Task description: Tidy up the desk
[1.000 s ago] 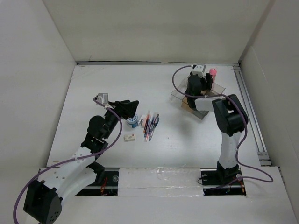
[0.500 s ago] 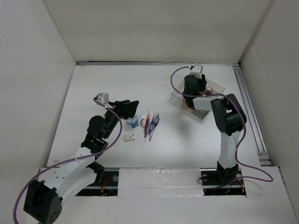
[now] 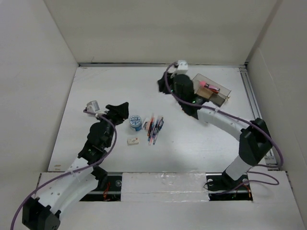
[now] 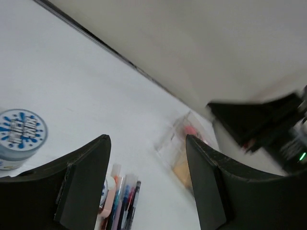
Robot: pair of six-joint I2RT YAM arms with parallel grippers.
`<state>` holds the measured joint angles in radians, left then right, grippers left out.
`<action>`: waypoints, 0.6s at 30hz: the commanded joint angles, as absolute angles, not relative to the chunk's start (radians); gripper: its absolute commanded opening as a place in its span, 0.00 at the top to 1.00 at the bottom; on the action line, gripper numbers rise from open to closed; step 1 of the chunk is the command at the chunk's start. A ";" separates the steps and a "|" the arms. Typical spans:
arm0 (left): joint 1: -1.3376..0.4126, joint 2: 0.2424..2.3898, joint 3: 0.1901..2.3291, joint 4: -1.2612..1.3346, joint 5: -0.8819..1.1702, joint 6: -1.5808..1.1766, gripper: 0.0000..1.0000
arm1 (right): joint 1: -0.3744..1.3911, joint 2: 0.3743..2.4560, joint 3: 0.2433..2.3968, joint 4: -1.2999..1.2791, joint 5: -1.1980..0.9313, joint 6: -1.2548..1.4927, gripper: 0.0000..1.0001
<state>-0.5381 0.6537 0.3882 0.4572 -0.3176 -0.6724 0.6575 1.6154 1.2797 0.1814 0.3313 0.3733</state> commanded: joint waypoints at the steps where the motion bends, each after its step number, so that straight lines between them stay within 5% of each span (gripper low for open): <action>1: -0.552 0.511 0.393 0.319 -0.656 -0.837 0.40 | 0.790 1.713 1.249 0.057 0.238 0.428 0.42; 2: -0.566 0.473 0.370 0.357 -0.663 -0.835 0.40 | 0.817 1.726 1.247 0.063 0.236 0.420 0.29; 8: -0.578 0.256 0.218 0.483 -0.666 -0.824 0.35 | 0.959 1.756 1.193 0.147 0.242 0.351 0.07; 18: -0.578 0.454 0.324 0.423 -0.630 -0.799 0.35 | 0.995 1.934 1.354 0.043 0.227 0.304 0.05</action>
<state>-0.5751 0.4171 0.2611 0.4118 -0.6365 -0.8093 0.9661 1.9209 1.2930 0.0639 0.2279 0.3420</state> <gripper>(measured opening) 0.654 0.952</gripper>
